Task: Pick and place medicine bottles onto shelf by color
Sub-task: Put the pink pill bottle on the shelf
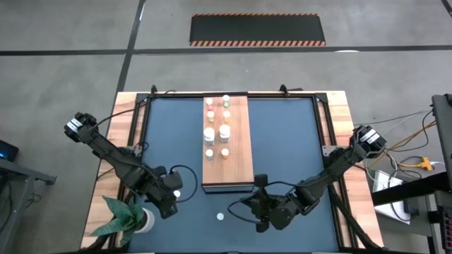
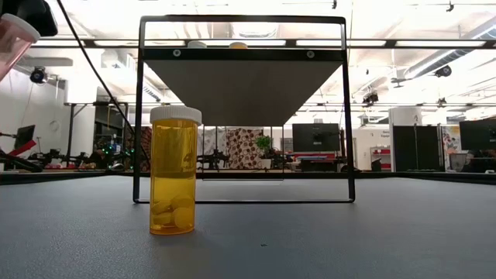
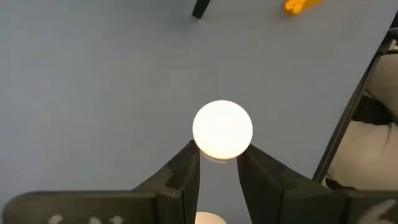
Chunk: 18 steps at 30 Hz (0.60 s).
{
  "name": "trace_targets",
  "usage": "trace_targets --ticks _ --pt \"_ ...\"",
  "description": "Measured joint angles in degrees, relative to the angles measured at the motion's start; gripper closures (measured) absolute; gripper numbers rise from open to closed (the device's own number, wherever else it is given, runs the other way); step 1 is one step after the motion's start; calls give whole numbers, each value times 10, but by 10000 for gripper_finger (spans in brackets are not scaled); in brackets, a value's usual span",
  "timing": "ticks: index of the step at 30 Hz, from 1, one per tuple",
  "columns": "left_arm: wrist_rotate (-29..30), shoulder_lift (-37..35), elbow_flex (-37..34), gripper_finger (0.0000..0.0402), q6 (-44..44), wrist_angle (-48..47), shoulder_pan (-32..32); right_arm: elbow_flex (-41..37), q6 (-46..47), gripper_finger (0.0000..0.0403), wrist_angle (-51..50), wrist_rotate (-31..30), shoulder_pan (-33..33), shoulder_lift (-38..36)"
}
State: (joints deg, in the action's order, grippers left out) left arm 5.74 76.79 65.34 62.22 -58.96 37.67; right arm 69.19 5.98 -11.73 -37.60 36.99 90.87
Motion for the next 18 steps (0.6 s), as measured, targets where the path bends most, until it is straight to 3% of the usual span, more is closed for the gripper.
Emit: trace_targets --ticks 11,18 --pt "-12 0 8 318 -17 2 0 -1 0 394 0 0 0 0" --pt "-27 0 98 318 -67 17 0 -1 -12 394 0 0 0 0"
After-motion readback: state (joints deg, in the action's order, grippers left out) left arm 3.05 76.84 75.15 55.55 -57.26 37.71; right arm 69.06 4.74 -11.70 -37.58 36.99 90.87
